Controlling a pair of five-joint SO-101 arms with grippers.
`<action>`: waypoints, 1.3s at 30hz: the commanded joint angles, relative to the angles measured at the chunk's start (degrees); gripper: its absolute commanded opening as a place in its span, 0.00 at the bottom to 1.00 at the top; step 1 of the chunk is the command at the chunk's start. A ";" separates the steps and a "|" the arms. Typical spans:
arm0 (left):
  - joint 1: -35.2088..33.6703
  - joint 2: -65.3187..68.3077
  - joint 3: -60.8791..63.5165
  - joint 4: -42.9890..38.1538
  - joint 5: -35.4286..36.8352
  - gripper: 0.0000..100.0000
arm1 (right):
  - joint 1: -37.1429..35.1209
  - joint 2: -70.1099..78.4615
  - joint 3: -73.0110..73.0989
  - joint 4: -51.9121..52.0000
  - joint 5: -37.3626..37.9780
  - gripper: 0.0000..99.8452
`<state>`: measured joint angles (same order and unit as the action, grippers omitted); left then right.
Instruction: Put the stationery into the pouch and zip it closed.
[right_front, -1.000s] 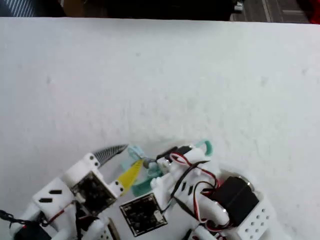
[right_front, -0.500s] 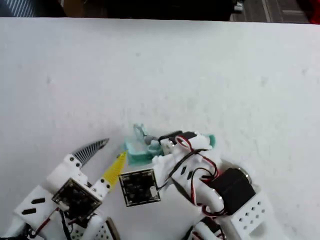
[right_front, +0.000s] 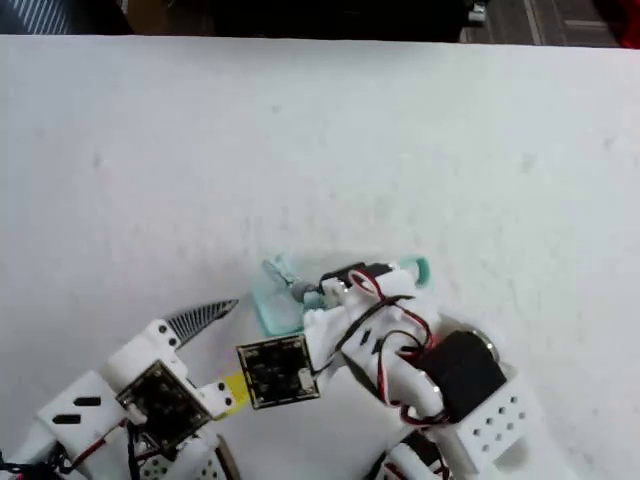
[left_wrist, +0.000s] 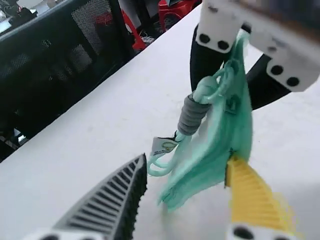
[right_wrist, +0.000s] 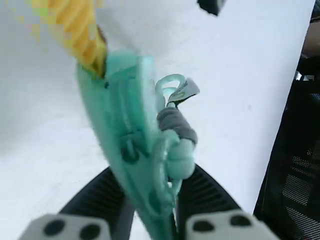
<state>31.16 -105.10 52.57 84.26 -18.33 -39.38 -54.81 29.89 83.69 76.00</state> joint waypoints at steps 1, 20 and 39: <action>-1.54 0.13 -0.26 -0.97 1.58 0.32 | 1.63 -0.48 -2.90 -1.01 0.26 0.02; -3.03 0.13 6.51 -8.97 1.14 0.32 | -1.63 1.54 -10.20 3.74 -0.09 0.02; 6.99 0.13 15.21 -16.62 3.96 0.03 | -3.65 1.01 -15.38 4.35 -5.10 0.02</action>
<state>37.76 -105.10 67.69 68.26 -13.76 -43.25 -53.05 19.96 88.18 72.48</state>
